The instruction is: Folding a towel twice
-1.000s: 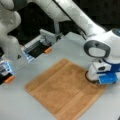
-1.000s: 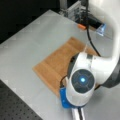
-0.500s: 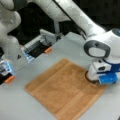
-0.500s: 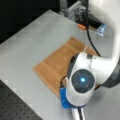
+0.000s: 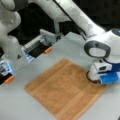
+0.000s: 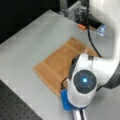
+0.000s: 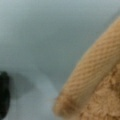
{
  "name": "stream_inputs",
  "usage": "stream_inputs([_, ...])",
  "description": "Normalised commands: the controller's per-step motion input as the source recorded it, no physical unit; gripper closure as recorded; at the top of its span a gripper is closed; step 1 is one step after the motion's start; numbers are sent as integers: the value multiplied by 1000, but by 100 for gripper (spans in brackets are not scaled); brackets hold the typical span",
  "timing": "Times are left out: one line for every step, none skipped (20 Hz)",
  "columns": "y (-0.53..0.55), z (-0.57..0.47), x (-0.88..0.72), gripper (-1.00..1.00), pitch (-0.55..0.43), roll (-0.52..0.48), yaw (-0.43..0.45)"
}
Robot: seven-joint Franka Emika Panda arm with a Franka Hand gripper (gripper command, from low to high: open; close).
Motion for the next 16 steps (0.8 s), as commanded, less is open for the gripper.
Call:
stream_inputs([8, -100, -56, 100, -55, -125, 18])
stream_inputs([-2, -97, -55, 100, -56, -125, 16])
stream_inputs([-8, -95, -55, 100, -61, -128, 20])
stream_inputs([-9, -94, -55, 100, -63, -128, 21])
stream_inputs([-5, -93, -56, 100, -64, -125, 24])
stream_inputs([0, -91, -63, 100, -63, -121, 24])
stream_inputs([1, -93, -68, 100, -62, -121, 24])
stream_inputs([4, -99, -73, 100, -61, -121, 25])
stream_inputs([3, -84, -94, 100, -38, -116, 42])
stream_inputs([-6, -46, -130, 100, -16, -116, 51])
stream_inputs([-20, 11, -180, 100, 9, -119, 60])
stream_inputs([-28, 44, -210, 100, 15, -120, 62])
stream_inputs([-42, 94, -252, 100, 53, -119, 76])
stream_inputs([-69, 174, -317, 100, 90, -122, 90])
stream_inputs([-107, 279, -394, 100, 126, -125, 104])
stream_inputs([-128, 332, -429, 100, 128, -122, 107])
